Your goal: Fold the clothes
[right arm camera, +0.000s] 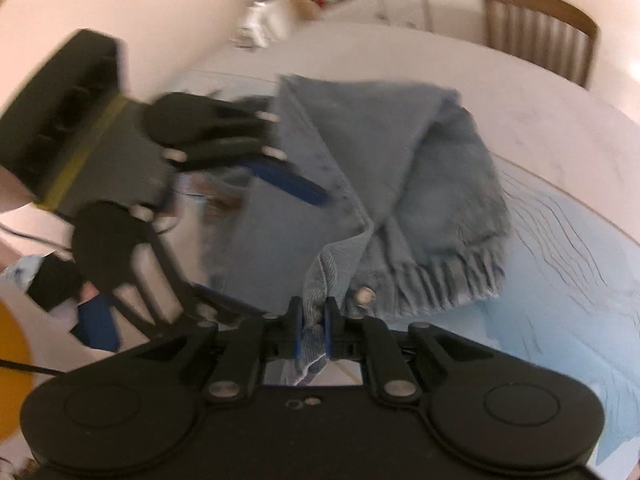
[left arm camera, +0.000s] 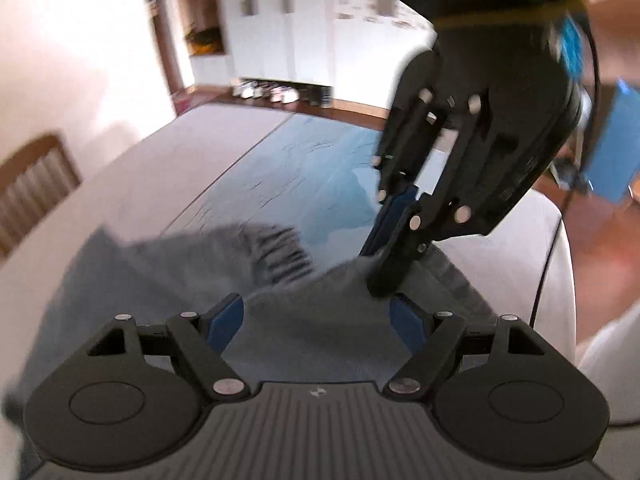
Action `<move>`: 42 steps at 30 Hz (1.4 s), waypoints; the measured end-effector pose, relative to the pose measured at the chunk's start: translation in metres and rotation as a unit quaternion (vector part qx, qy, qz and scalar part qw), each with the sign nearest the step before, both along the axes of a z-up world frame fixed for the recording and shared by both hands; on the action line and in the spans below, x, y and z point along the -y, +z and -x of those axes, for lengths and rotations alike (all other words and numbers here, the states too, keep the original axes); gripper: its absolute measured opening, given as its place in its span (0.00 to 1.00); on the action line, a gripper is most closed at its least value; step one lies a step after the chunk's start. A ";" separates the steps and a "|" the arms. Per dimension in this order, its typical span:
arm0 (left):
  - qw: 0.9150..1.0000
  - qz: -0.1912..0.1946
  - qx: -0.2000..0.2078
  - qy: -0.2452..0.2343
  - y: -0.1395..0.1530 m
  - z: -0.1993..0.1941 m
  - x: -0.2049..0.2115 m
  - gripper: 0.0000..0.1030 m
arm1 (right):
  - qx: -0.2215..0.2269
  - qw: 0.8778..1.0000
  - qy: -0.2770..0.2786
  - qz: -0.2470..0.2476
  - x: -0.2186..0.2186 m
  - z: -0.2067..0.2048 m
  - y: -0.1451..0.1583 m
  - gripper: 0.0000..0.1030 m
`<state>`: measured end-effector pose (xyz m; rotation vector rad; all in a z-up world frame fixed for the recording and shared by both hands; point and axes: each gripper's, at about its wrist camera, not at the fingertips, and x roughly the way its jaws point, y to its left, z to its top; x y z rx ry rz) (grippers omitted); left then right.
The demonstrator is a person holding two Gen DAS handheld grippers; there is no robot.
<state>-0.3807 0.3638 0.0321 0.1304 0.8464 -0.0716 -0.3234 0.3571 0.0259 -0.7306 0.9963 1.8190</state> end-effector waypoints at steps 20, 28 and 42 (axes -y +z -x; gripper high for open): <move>1.000 -0.007 -0.020 0.000 -0.014 -0.011 -0.017 0.09 | -0.057 0.997 -0.047 -0.035 -0.010 -0.023 0.021 1.00; 0.971 0.064 0.062 0.223 0.043 0.036 -0.150 0.09 | -0.004 0.979 -0.203 0.010 -0.015 -0.068 -0.010 1.00; 0.844 0.051 0.149 0.513 0.073 0.111 -0.347 0.09 | -0.066 0.923 -0.375 0.061 -0.054 -0.035 -0.084 1.00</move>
